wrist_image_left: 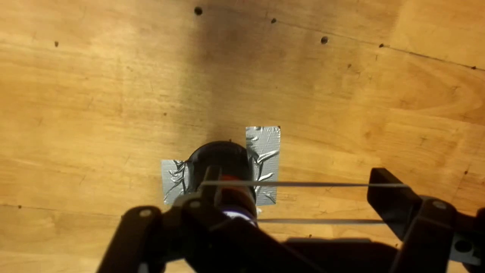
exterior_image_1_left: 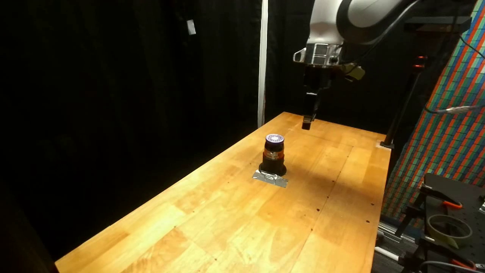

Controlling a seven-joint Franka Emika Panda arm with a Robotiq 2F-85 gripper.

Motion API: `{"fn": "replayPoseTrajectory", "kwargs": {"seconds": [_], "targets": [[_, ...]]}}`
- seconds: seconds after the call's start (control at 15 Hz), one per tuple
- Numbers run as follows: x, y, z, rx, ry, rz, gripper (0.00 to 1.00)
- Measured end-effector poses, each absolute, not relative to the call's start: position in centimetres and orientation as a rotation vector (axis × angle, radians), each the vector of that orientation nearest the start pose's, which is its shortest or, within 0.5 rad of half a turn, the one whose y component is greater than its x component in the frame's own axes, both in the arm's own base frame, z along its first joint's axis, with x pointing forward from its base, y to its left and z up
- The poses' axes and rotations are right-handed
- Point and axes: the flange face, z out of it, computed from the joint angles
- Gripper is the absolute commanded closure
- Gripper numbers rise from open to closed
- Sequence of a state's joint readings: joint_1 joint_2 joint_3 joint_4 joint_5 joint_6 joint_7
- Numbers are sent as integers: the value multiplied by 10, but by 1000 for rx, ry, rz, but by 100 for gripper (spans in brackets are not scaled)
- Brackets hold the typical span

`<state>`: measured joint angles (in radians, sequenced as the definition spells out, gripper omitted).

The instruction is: Put the elastic around the bottle

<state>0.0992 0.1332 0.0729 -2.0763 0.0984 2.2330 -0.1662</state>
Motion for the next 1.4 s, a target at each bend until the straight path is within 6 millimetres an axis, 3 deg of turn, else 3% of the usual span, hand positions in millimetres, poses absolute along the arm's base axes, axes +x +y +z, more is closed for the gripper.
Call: {"fn": "replayPoseTrajectory", "kwargs": {"seconds": [0.33,0.73,1.07,1.4], "targets": [[630,89,336,-2973,-525,90,0],[694,98,298,-2962,-533,145,0],[728,102,287,-2991,-504,181,0],[742,104,271,-3013,-472,277,0]]}}
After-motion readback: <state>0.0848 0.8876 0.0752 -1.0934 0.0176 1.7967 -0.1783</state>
